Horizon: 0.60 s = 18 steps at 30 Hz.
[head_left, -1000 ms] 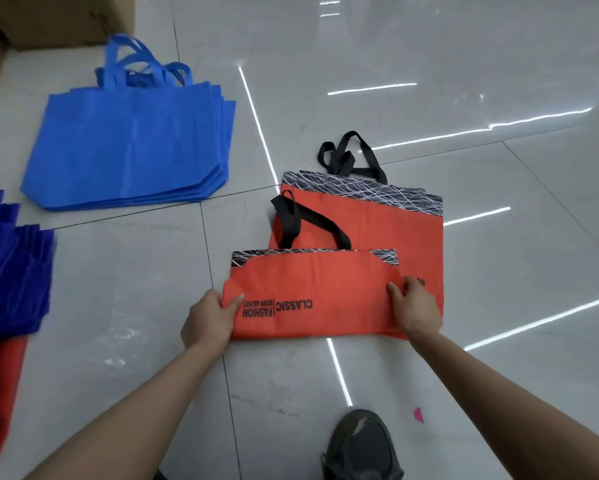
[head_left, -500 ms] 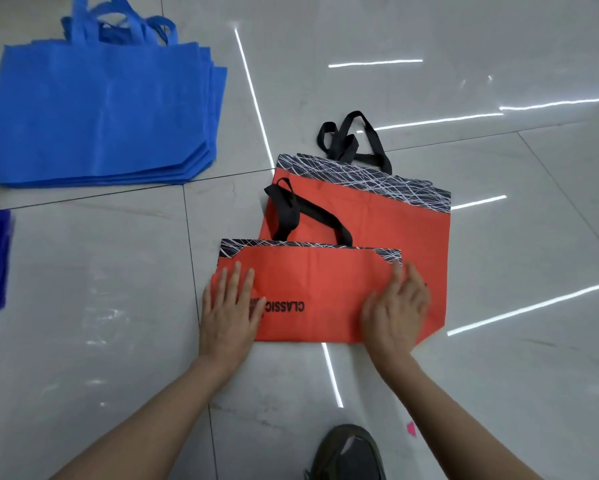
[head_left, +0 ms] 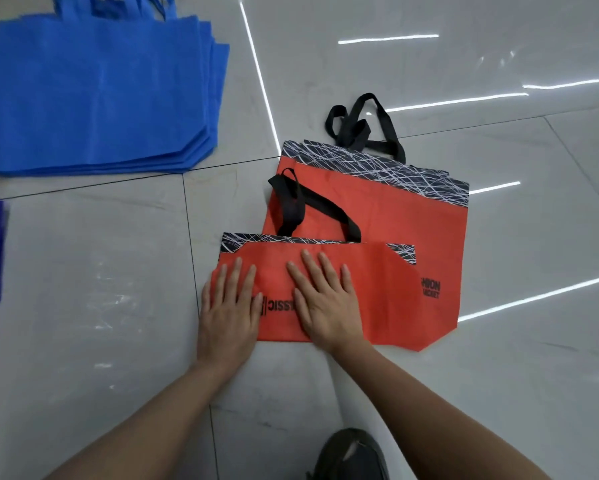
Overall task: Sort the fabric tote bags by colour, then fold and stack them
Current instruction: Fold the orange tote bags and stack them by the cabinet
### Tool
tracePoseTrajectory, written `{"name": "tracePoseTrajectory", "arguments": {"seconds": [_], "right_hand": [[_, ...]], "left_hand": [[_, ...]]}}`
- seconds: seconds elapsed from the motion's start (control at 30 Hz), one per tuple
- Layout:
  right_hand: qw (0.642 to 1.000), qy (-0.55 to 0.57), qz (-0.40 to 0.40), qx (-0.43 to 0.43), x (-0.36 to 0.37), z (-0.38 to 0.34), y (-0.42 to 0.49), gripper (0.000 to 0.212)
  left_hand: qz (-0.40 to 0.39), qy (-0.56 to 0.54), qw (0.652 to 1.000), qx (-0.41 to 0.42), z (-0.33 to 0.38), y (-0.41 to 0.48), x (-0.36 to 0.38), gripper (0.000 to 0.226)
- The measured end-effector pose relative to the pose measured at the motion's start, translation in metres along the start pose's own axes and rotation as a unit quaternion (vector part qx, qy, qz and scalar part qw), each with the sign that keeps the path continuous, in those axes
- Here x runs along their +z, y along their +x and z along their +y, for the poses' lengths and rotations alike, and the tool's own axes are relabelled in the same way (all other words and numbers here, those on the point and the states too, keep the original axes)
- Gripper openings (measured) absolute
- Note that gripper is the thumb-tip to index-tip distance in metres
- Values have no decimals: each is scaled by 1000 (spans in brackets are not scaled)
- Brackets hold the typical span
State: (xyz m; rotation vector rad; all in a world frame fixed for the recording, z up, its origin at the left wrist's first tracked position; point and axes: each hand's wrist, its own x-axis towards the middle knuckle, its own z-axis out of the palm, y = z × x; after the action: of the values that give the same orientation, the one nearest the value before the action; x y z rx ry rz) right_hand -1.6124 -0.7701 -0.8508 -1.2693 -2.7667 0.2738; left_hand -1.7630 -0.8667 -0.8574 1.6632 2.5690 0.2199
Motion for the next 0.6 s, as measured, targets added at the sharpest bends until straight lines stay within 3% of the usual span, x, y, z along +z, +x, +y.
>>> {"name": "tracePoseTrajectory", "arguments": {"seconds": [0.3, 0.43, 0.5, 0.6], "right_hand": [[983, -18, -30, 178, -21, 62, -26, 54], [982, -4, -41, 185, -23, 68, -31, 57], [983, -4, -38, 181, -22, 68, -31, 57], [983, -4, -23, 183, -20, 68, -31, 55]], "left_hand": [[-25, -26, 999, -3, 0, 0, 1, 55], [-3, -5, 1000, -27, 12, 0, -11, 55], [17, 8, 999, 48, 42, -1, -20, 53], [-26, -37, 982, 182, 94, -1, -17, 48]]}}
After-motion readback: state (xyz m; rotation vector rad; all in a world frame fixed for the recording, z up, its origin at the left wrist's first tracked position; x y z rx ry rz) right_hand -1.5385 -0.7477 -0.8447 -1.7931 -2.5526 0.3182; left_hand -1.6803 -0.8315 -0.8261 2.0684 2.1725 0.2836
